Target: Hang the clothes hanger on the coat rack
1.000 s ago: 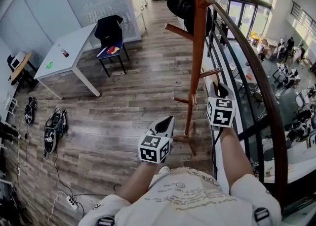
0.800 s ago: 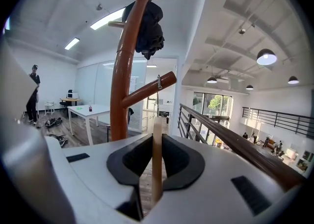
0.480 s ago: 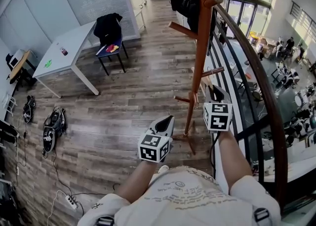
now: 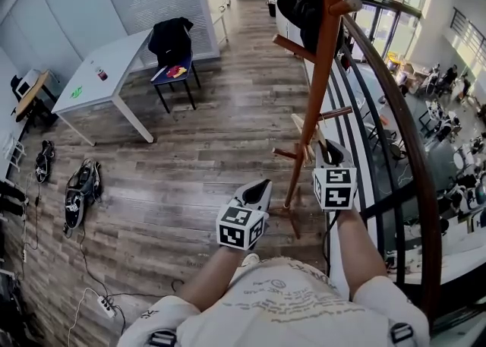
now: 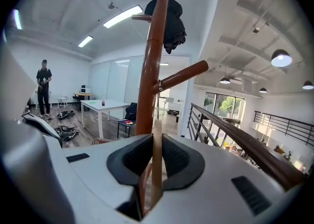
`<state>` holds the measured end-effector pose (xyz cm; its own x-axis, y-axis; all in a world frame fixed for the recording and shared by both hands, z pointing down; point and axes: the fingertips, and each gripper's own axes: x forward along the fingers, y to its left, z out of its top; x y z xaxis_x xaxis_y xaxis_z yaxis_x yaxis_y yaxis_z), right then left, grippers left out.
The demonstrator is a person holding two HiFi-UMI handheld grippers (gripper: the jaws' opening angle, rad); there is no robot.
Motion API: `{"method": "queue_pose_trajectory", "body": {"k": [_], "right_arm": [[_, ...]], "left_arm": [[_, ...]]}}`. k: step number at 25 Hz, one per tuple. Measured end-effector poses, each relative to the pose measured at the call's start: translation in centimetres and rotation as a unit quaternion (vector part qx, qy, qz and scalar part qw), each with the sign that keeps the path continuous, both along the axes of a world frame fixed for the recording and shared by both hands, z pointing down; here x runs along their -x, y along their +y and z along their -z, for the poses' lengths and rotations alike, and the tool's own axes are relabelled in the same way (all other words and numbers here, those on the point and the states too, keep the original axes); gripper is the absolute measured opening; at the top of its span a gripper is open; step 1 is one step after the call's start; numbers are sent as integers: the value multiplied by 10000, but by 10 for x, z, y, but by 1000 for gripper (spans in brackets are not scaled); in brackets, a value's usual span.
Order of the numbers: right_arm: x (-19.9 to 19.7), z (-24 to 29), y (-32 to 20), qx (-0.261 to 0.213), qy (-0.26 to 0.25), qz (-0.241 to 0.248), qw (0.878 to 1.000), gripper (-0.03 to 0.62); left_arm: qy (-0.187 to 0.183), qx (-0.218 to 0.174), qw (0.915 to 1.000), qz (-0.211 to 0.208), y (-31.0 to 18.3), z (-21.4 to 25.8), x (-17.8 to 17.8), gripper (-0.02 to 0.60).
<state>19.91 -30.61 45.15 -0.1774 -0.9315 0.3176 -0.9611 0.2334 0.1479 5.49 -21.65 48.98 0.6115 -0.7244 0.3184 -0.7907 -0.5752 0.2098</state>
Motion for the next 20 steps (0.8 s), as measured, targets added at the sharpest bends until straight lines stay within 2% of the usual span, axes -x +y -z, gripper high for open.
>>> {"method": "queue_pose_trajectory", "body": {"k": [6,11,13,15,20], "right_arm": [[2,3,5,-137,-140,153,9997,54],[5,23,15,-509,-666,294,9960,55],[0,33,22,-802,-741,203,9938,54],[-8,39,29,-990,-830,43,9916,18],[-20,37,46,-934,-1002,-244,9903,3]], "left_arm": [[42,-1,10000,-44,-1,1,-3,5],[126,-70,9999,-35,-5,5,-1,5],[99,-54,9999,-68,-6,3,-2,5],[90,-45,9999,-119,-7,1,-5,5],[134,-98,9995,-271,-8,7,-15,5]]}}
